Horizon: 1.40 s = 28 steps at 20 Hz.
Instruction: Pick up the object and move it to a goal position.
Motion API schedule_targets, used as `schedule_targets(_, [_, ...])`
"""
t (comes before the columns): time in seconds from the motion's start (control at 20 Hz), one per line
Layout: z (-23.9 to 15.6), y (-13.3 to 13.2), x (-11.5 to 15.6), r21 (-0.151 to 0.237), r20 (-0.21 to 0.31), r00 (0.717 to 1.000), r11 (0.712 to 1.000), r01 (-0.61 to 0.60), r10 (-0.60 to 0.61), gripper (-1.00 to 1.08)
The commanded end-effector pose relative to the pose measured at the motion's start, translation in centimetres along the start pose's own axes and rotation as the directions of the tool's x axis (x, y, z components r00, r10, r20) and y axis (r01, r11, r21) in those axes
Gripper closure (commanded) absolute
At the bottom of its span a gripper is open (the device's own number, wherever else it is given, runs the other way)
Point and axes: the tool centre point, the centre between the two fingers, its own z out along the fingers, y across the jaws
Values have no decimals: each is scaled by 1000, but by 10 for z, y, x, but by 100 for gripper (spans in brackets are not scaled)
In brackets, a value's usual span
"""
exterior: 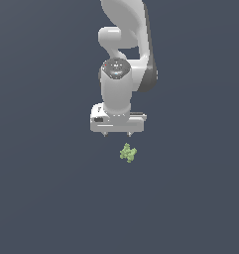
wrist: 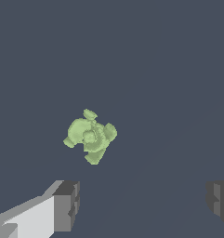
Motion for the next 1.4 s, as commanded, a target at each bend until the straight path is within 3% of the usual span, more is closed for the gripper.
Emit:
schedule_targets(0.0, [0,0,0,0,0,1000,1000,0,0,-92])
schedule_targets(0.5, [12,13,-7,0,30,998,998,-64,64,-92])
schedule_targets(0.9, [14,11,-6,-1,27,996,997,-80,80,-92])
schedule_targets(1.35, [26,-2,1,-1,21,983,983,-184,184,-92])
